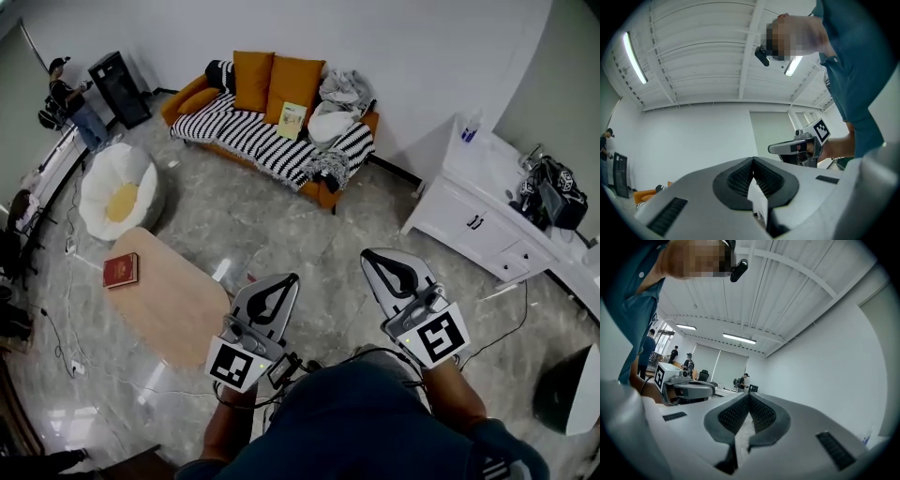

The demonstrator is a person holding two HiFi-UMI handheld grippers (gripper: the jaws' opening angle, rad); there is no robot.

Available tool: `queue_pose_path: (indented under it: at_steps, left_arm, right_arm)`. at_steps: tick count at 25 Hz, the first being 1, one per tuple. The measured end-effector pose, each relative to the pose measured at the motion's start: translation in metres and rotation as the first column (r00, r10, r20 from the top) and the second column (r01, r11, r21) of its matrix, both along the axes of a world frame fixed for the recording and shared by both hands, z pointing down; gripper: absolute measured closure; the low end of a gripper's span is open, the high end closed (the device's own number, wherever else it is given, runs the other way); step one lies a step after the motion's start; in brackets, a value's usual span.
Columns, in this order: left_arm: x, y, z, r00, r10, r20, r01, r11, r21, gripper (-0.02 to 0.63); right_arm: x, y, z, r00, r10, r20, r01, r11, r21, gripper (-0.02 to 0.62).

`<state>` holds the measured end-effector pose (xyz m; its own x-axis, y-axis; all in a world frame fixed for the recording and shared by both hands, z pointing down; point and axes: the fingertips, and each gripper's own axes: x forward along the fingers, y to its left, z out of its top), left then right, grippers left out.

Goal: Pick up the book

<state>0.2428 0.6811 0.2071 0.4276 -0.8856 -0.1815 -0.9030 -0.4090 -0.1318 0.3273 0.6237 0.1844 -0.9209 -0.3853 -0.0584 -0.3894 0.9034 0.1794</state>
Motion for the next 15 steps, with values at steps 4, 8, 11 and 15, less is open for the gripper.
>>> queue_pose_path:
  at_steps: [4,8,11,15]
  left_arm:
    - [-0.005,-0.008,0.008,0.999,-0.024,-0.026,0.024,1.0,-0.017,0.603]
    - [0.017,-0.035,0.018,1.0,-0.028,0.01,0.028,0.999,-0.035,0.603]
    - [0.027,-0.061,0.021,0.999,-0.032,0.029,0.034,0.998,-0.054,0.603]
    - [0.029,-0.101,0.019,0.998,-0.057,0.014,0.058,0.997,-0.056,0.603]
  right_arm:
    - [-0.006,-0.012,0.004,0.998,-0.033,-0.045,0.034,0.999,0.03,0.581]
    - [0.011,-0.04,0.006,0.999,-0.049,0.023,0.048,0.998,0.038,0.581]
    - [0.02,-0.066,0.01,0.998,-0.062,0.025,0.061,0.998,0.006,0.581]
    - [0.022,-0.103,0.009,0.996,-0.091,0.014,0.09,0.996,0.005,0.581]
